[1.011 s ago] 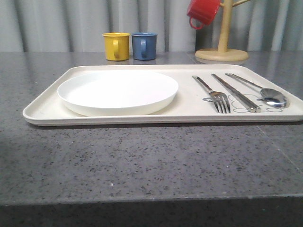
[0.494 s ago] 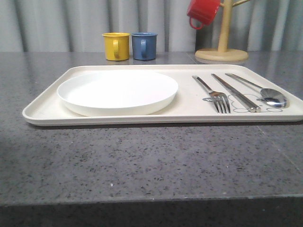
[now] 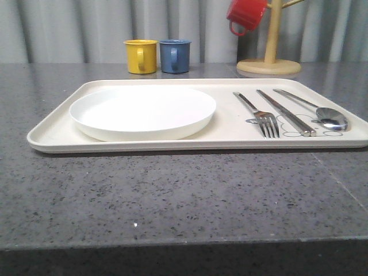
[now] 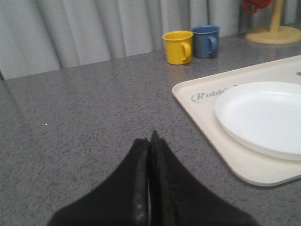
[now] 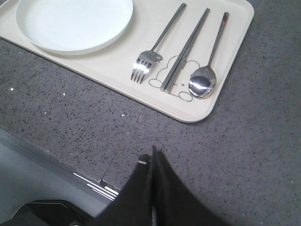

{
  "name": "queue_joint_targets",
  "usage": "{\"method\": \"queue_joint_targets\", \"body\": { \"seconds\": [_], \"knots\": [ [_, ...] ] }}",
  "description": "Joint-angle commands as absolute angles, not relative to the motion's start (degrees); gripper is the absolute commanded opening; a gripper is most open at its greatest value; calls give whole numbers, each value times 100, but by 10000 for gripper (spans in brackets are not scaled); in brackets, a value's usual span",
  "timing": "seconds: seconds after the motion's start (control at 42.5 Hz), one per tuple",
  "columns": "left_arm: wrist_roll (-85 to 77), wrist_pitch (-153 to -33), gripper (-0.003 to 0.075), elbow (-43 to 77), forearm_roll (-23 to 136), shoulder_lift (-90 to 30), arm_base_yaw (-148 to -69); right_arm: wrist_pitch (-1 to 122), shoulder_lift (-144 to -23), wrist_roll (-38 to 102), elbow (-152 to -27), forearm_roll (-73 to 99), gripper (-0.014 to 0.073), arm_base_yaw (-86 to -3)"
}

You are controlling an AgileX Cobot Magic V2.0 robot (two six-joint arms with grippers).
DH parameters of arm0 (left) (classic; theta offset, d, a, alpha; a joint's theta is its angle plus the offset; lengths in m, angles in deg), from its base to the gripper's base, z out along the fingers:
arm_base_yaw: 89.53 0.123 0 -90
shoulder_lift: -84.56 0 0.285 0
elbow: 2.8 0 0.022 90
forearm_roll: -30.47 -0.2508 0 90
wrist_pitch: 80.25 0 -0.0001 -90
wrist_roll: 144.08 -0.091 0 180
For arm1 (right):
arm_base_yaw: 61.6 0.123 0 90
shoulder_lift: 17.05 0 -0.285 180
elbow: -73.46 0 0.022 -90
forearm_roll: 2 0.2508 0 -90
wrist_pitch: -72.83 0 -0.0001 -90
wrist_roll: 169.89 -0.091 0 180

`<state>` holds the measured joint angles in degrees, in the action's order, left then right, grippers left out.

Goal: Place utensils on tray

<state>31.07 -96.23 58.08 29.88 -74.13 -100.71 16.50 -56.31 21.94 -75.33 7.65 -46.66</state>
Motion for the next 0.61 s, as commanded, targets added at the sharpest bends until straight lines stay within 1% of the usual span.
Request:
{"method": "queue_joint_targets", "body": {
  "seconds": [0.0, 0.094, 0.212, 0.306, 0.353, 0.588],
  "knots": [
    [3124, -8609, -20, 6397, 3140, -8019, -9753, 2021, -5648, 2176, -7672, 843, -67, -4665],
    [3124, -8414, -20, 6874, 3201, -8546, -9551, 2021, -5648, 2176, -7672, 843, -67, -4665],
    [3124, -8320, -20, 7306, 3507, -8929, -9353, 2021, -5648, 2176, -7672, 843, -67, -4665],
    [3124, -7959, -20, 7538, 3543, -8916, -9339, 1991, -5648, 2176, -7672, 843, -67, -4665],
    [3124, -8056, -20, 7527, 3543, -8917, -9339, 1978, -5648, 2176, -7672, 843, -67, -4665],
    [3124, -7717, -20, 7527, 3543, -8917, -9339, 1924, -5648, 2176, -7672, 843, -67, -4665]
  ]
}}
